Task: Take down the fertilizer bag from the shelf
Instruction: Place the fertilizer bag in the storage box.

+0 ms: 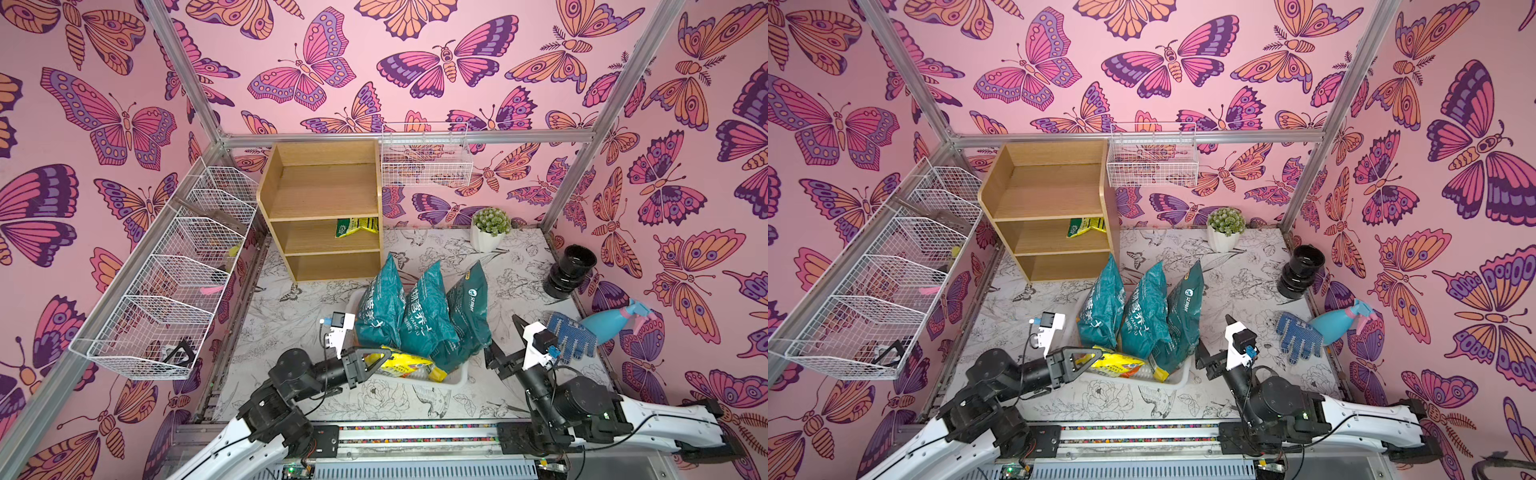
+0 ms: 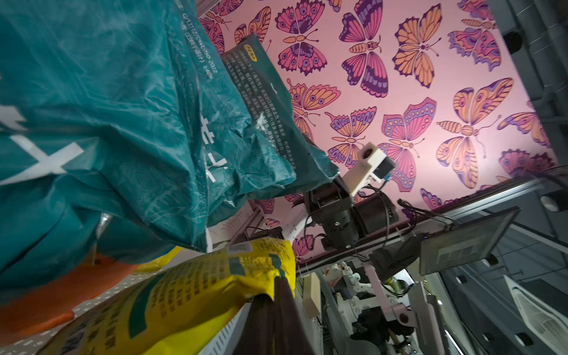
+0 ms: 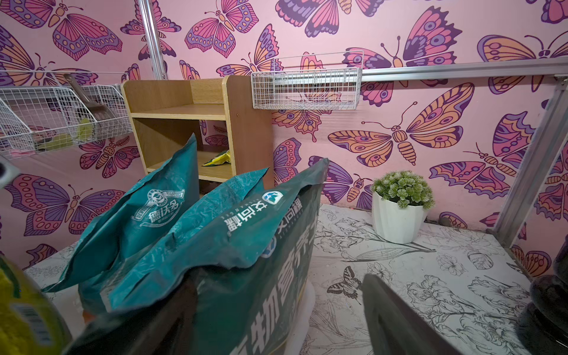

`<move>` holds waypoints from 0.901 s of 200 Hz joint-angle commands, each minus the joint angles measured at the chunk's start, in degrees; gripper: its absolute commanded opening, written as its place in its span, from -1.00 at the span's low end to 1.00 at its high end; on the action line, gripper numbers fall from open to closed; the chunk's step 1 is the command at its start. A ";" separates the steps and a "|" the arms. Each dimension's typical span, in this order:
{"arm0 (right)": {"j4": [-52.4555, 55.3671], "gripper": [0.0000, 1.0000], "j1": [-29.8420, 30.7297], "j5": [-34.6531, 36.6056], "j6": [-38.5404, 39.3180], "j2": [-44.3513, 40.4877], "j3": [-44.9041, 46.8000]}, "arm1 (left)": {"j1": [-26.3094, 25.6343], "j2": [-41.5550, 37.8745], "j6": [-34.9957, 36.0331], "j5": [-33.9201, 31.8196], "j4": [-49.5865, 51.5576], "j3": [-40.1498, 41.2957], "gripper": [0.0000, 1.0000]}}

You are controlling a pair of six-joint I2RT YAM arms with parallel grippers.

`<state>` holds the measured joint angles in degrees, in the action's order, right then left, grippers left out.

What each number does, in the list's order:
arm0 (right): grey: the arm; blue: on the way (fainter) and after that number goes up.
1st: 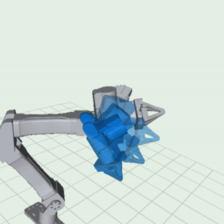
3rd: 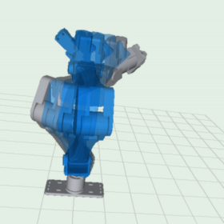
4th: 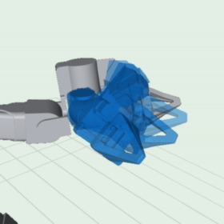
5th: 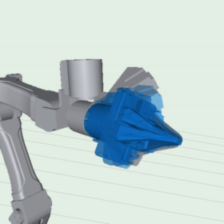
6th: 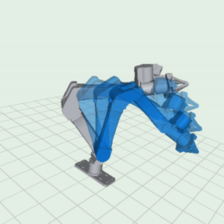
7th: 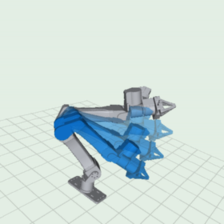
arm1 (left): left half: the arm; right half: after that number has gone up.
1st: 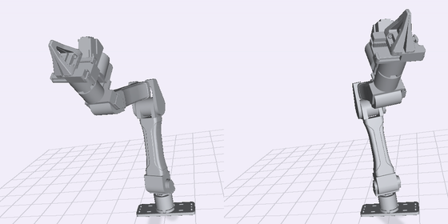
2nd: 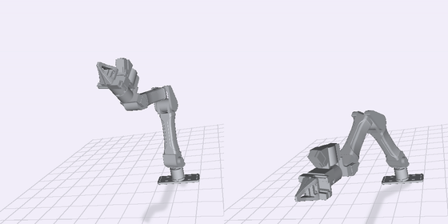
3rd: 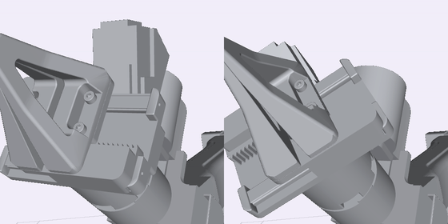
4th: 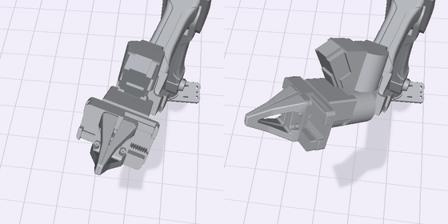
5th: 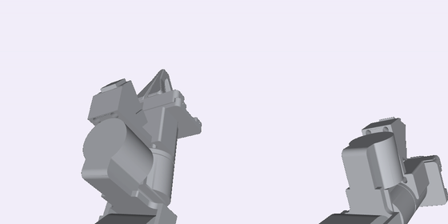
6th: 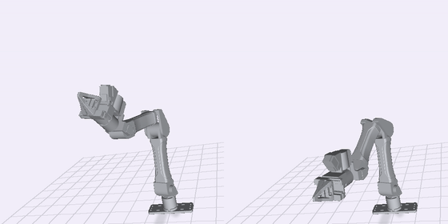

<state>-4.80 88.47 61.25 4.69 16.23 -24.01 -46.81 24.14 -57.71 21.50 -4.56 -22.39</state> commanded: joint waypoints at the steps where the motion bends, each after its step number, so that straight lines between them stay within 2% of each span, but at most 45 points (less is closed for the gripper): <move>1: 1.08 0.76 -0.49 -0.08 -0.40 -0.14 -0.42 | -0.65 3.32 4.44 -11.55 -13.17 2.09 -1.00; 25: 1.51 0.76 -0.51 -0.28 -0.81 -0.19 -0.42 | -0.65 4.36 5.33 -14.39 -13.73 2.97 -1.00; 41: 1.51 0.76 -0.49 -0.43 -0.81 -0.14 -0.50 | -0.58 2.82 5.95 -18.35 -13.51 7.28 -1.00; 60: 1.80 0.76 -0.49 -0.38 -1.04 -0.16 -0.51 | -0.39 0.38 7.38 -20.70 -9.73 8.36 -1.00; 69: 2.10 0.76 -0.55 -0.41 -1.22 -0.22 -0.51 | -0.22 -0.64 8.96 -20.56 -4.74 6.81 -1.00; 84: 2.62 0.76 -0.52 -0.46 -1.52 -0.54 -0.44 | -0.04 -2.71 12.27 -20.48 9.48 0.53 -1.00; 96: 2.38 0.76 -0.58 -0.67 -1.45 -0.83 -0.21 | -0.04 -5.38 13.39 -19.34 16.96 -0.42 -1.00; 106: 2.00 0.76 -0.56 -0.87 -1.02 -1.10 -0.16 | -0.04 -8.51 12.87 -18.18 15.34 2.78 -1.00; 119: 1.39 0.76 -0.58 -0.82 -0.60 -1.22 0.14 | 0.04 -12.72 12.99 -19.87 9.25 10.90 -1.00; 138: 0.67 0.76 -0.58 -0.85 -0.15 -1.10 0.50 | 0.14 -15.67 15.55 -27.82 16.32 10.79 -1.00; 147: 0.70 0.76 -0.58 -0.69 -0.21 -0.90 0.30 | 0.14 -15.30 15.94 -28.02 15.92 11.11 -1.00; 166: 0.58 0.76 -0.59 -0.28 -0.09 -0.66 0.20 | 0.14 -11.10 17.67 -22.21 10.15 11.64 -1.00; 180: 0.47 0.76 -0.58 -0.20 0.05 -0.69 0.28 | 0.14 -6.98 17.90 -24.38 10.70 10.13 -1.00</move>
<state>-4.32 88.23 61.01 4.38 15.62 -24.01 -47.20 12.03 -42.81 0.05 6.83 -11.68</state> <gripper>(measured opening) 0.880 0.049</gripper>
